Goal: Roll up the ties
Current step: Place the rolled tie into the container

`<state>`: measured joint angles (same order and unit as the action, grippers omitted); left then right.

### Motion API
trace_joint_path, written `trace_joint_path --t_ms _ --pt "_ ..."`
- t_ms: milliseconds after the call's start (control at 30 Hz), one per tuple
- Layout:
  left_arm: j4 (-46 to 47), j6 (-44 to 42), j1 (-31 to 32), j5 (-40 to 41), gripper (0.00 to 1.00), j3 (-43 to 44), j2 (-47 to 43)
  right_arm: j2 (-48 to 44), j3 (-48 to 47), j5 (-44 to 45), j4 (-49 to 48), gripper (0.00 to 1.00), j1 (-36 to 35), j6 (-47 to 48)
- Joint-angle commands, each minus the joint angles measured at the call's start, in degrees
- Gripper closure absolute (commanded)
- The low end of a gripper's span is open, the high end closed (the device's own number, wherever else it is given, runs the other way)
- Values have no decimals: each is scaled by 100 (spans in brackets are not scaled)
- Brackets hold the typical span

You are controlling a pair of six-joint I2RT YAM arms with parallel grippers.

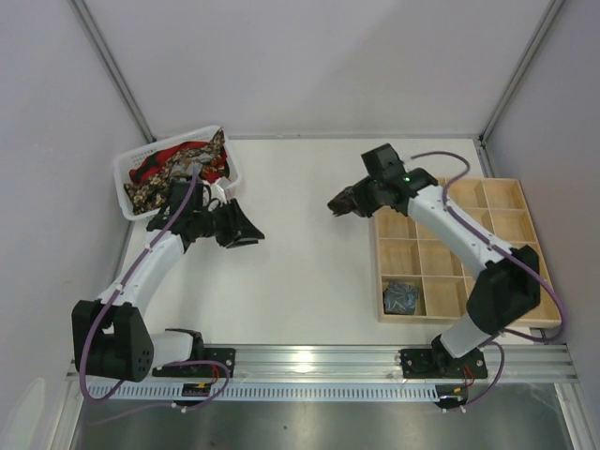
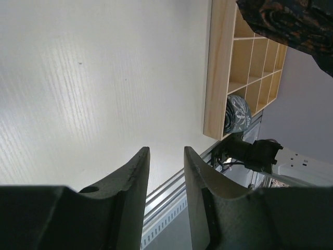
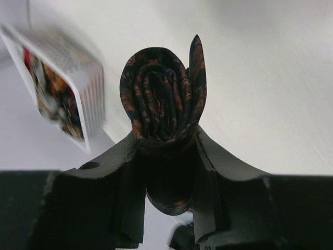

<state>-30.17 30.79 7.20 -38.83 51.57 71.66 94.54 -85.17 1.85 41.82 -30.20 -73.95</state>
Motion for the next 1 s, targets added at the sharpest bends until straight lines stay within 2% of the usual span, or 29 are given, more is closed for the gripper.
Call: trace_joint_path --t_ms 0,167,300,433,667,800,967 --pt "64 -135 114 -301 62 -7 6 -831 912 1301 740 100 337 -1787" --pt "99 251 431 -178 67 2 269 -1403 1889 1247 827 100 778 -2956" --pt "73 297 554 -134 68 45 322 -1553 2127 1582 784 100 910 -3178" --pt "-24 174 773 -160 67 160 375 -1500 1935 1871 722 100 998 -3100" --pt "108 7 862 -501 62 151 410 -1343 1275 2127 1433 100 1068 -3099" --pt "170 -64 888 -617 56 222 375 -1210 1345 2013 1618 100 1077 -3345" --pt "178 -73 906 -582 55 178 331 -1061 1520 1977 1750 100 1068 -3424"
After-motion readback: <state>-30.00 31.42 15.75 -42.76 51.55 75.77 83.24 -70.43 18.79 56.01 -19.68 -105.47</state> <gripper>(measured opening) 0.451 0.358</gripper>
